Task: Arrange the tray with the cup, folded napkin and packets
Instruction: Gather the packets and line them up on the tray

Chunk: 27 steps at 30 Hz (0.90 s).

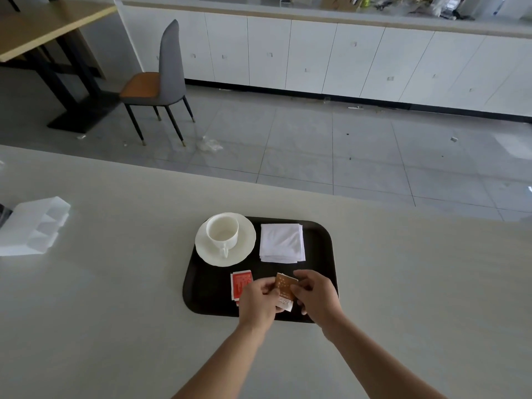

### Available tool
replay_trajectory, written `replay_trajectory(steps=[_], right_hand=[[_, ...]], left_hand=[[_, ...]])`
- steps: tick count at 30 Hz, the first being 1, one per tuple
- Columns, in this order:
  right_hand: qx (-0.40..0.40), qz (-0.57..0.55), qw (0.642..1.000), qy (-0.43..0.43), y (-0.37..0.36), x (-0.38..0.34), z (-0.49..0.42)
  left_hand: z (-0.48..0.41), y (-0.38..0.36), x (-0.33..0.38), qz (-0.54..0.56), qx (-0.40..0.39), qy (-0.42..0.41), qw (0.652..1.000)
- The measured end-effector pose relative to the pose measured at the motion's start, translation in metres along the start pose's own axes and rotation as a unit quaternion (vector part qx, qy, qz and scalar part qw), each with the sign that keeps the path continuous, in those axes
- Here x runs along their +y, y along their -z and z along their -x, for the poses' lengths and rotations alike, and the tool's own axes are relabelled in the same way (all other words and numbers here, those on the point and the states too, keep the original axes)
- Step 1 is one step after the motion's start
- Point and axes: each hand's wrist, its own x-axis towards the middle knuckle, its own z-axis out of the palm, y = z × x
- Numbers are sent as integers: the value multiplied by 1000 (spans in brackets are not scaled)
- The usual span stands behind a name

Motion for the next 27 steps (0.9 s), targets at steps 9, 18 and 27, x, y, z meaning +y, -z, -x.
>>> replay_trajectory(steps=[9, 18, 27], right_hand=[[16, 26, 999, -33, 4, -1, -2], [35, 44, 998, -39, 10, 5, 1], [20, 87, 995, -40, 15, 9, 6]], left_hand=[[14, 21, -10, -286, 68, -153, 944], [25, 16, -16, -335, 29, -211, 918], [20, 12, -18, -349, 20, -208, 914]])
